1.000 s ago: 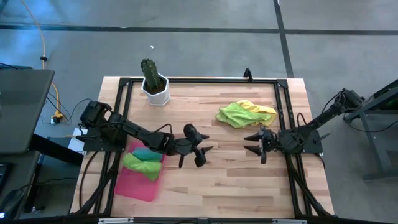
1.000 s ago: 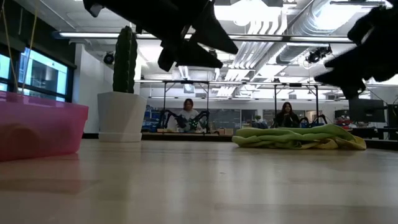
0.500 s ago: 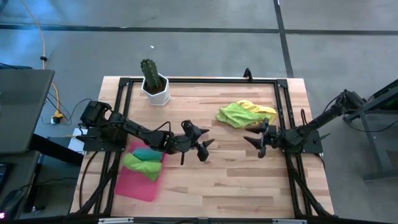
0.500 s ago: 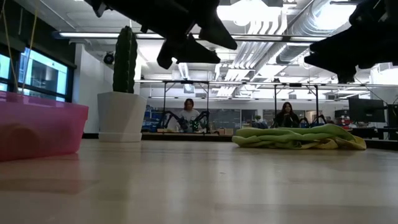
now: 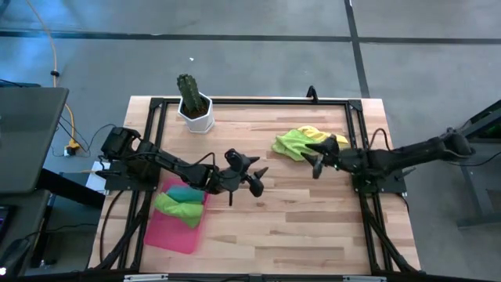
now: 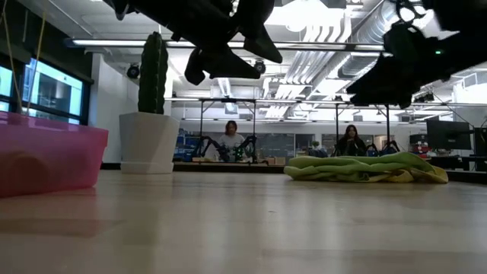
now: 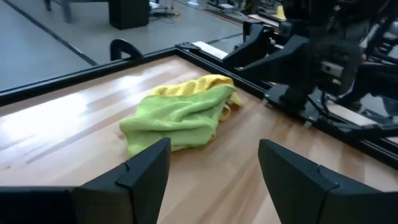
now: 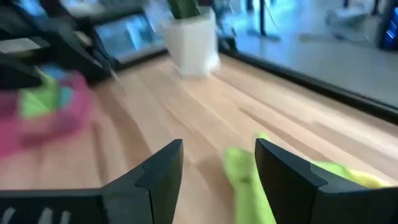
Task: Roll microfiber towels into tight, uniform cylinder then place into a basket
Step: Roll the light green towel
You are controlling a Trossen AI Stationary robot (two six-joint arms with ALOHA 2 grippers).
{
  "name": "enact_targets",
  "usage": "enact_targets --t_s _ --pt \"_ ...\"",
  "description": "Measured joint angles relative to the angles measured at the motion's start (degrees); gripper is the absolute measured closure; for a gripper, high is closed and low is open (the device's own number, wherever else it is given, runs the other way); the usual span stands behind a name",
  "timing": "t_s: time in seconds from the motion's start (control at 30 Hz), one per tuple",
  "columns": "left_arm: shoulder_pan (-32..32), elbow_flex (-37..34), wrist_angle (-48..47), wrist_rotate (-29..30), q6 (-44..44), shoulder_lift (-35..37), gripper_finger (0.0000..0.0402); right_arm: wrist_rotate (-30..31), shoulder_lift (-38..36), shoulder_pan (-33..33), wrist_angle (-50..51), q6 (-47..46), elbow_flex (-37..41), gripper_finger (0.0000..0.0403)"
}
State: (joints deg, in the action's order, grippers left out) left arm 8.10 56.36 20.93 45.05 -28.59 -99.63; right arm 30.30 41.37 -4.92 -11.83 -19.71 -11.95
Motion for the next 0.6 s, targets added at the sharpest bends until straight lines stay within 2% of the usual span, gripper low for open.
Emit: enact_targets --t_s 0.2,0.4,0.5,0.6 --pt "0.0 0.0 0.0 2.3 -1.5 0.0 0.0167 -8.0 5.5 10.5 21.9 -9.0 -10.4 0.0210" --pt "0.0 0.0 -0.1 2.3 -2.7 0.0 0.0167 -9.8 14.1 18.7 44.2 -15.2 -18.8 0.0210" --pt "0.0 0.0 -0.1 2.1 -1.1 0.0 0.0167 -11.3 18.3 21.6 50.4 -15.1 -21.0 0.0210" --pt "0.0 0.0 -0.1 0.8 0.3 0.0 0.0167 -12.3 21.6 23.7 52.3 -13.6 -21.7 0.0210"
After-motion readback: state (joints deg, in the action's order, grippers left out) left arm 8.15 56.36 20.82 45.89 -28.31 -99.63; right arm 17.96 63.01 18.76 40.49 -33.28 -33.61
